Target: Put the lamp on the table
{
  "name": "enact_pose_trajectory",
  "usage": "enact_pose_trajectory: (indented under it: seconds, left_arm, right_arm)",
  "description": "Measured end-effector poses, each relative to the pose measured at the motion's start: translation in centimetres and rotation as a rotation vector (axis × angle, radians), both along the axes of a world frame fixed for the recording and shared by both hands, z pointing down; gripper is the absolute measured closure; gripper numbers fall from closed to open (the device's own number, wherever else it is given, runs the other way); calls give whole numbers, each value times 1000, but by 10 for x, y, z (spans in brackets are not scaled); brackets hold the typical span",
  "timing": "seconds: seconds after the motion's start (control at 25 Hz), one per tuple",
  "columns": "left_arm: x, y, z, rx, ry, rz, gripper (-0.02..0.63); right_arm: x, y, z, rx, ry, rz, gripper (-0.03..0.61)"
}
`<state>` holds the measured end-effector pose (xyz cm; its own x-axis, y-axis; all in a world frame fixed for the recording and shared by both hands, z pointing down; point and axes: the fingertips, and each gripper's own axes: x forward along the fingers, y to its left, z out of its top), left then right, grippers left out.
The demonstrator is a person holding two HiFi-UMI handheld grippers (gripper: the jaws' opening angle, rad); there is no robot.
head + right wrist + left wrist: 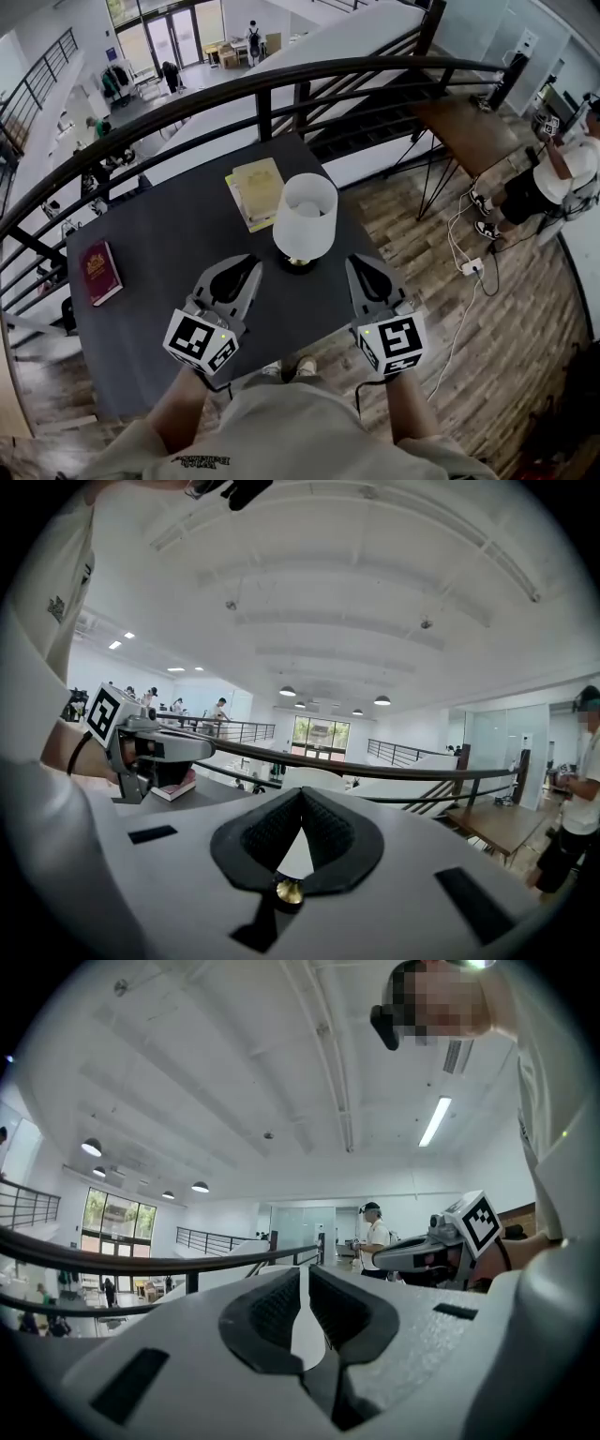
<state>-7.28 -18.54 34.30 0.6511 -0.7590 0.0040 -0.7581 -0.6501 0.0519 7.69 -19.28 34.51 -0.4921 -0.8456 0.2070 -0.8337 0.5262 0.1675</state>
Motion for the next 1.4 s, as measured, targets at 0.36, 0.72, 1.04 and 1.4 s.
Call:
enact_pose_trajectory:
  seconds: [0.36, 0.72, 1.04, 1.4]
  left_arm:
    - [23, 26, 2, 16, -49, 48, 578]
    - [37, 44, 21, -36, -72, 93, 580]
    - [42, 48, 15, -15, -102, 114, 580]
    - [44, 52, 12, -20, -70, 125, 580]
  right_arm:
    - [-13, 33, -21, 91, -130, -23, 578]
    - [-2, 50, 3, -8, -195, -18, 578]
    - [-10, 50, -5, 37, -129, -32, 578]
    - [-29, 51, -25, 84, -147, -71, 578]
